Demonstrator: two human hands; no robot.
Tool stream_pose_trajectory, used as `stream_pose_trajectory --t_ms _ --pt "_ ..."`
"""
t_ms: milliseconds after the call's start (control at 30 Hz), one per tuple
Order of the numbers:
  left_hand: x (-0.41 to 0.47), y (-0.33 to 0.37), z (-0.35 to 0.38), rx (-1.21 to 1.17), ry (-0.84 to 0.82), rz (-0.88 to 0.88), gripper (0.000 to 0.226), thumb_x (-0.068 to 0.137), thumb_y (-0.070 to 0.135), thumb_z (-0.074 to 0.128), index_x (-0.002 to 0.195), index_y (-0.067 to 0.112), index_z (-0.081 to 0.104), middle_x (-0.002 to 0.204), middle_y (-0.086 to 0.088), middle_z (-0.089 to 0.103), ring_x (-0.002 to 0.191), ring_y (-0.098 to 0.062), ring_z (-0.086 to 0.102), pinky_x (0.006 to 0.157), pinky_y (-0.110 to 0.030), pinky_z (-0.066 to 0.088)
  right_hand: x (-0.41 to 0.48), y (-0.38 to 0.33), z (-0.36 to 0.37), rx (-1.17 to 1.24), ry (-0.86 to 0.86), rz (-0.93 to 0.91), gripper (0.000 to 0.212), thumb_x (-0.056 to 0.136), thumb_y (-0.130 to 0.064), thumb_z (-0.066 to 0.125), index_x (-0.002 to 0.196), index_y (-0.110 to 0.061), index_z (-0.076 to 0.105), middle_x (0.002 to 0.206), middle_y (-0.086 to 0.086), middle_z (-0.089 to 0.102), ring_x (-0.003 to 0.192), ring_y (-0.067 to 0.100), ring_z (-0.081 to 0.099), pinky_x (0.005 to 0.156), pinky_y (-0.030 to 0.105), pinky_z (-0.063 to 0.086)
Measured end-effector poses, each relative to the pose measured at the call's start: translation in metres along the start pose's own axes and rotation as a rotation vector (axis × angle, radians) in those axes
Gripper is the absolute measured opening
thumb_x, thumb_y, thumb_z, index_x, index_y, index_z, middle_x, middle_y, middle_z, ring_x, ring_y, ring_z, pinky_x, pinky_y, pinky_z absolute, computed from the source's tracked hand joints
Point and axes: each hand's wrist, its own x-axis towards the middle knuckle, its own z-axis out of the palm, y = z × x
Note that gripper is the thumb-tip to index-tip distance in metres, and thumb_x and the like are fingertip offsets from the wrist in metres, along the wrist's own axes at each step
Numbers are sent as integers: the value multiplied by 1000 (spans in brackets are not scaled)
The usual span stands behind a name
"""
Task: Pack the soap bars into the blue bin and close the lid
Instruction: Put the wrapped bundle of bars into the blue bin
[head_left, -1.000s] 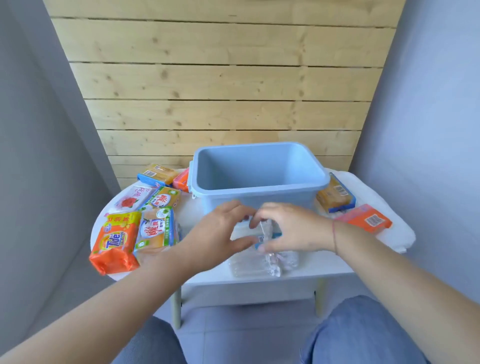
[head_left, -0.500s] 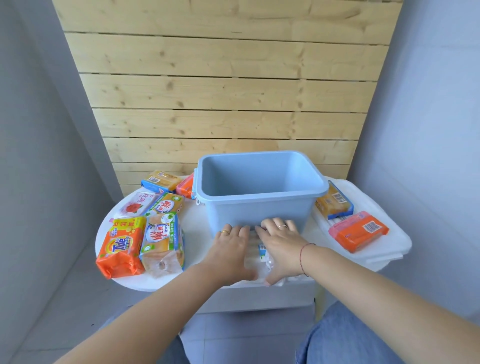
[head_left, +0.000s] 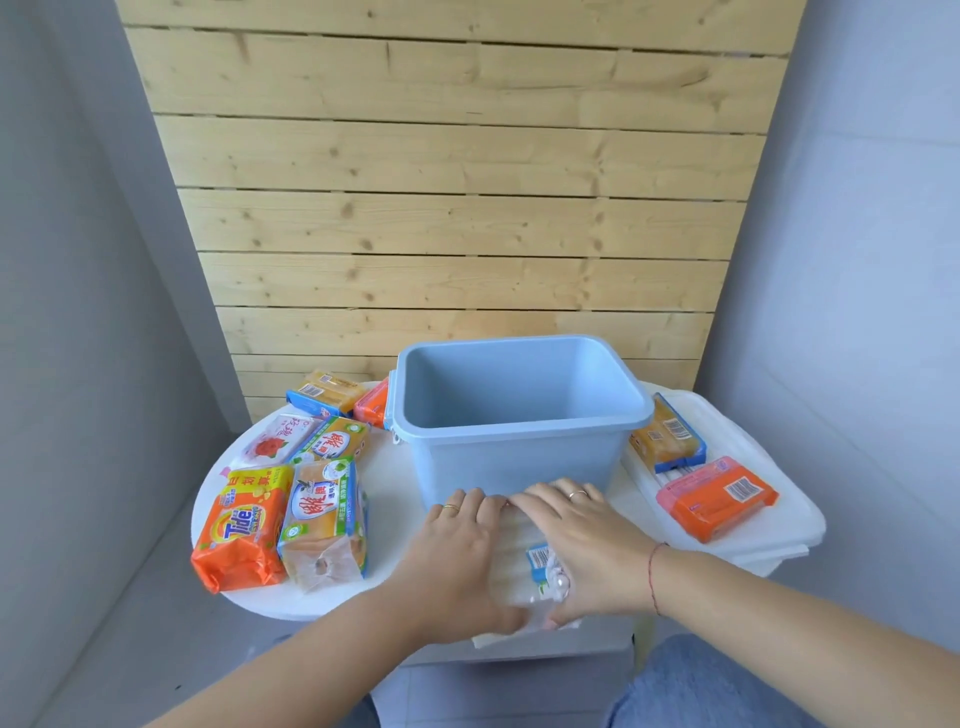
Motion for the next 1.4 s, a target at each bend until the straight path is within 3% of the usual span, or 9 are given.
stream_pose_trajectory --t_ms 267,400,467,533,633,833,1033,1200,1400 --pt "21 12 -127 -93 593 31 100 52 75 63 125 9 47 107 0 51 100 -17 41 88 -21 29 -6 10 -143 30 503 64 119 47 -68 71 147 -34 16 151 -6 17 137 16 16 114 35 11" --pt "82 9 -148 -282 622 -368 89 58 58 73 123 6 43 117 -7 47 114 -22 38 98 -30 31 45 32 -171 998 485 508 79 75 -31 71 139 -27 26 132 1 30 111 20 43 94 29 39" --pt "108 3 -142 -325 602 -521 86 59 60 71 118 3 45 118 -10 48 116 -27 41 99 -34 35 74 36 -169 1658 171 580 42 82 -35 62 115 -18 42 111 10 47 88 25 53 84 33 47" --pt "125 -5 -125 -297 542 -619 86 62 63 67 118 2 45 120 -11 49 118 -30 42 99 -34 34 102 34 -155 1849 -42 545 38 85 -49 55 102 -16 57 94 11 64 83 27 63 89 41 50" --pt "131 -17 -93 -219 464 -674 85 65 67 61 118 2 45 119 -11 51 118 -29 43 99 -32 33 134 29 -124 1798 -114 623 39 85 -48 59 110 -17 60 83 7 70 72 22 67 66 39 56" --pt "115 -51 -69 -153 165 -636 95 62 79 53 122 5 46 123 -6 53 122 -25 47 98 -35 38 152 42 -77 1713 -205 688 21 92 -29 57 107 -15 58 88 4 64 77 19 61 63 34 50" --pt "105 -75 -84 -324 69 -555 37 78 43 61 88 8 58 81 -3 56 83 -24 55 71 -31 45 164 58 -71 1734 -285 710 14 94 -22 54 89 -11 62 89 4 64 82 19 59 80 38 48" --pt "105 -86 -75 -476 187 -642 49 87 24 50 134 15 40 131 -9 39 126 -28 36 104 -37 31 169 51 -67 1662 -335 714 12 95 -15 51 87 -10 59 85 4 62 76 20 59 68 34 48" --pt "107 -96 -73 -487 178 -675 42 87 7 37 126 9 49 128 -14 47 122 -32 38 101 -39 31 176 42 -58 1635 -350 738 11 95 -9 50 88 -9 57 85 6 60 75 21 57 79 37 47"
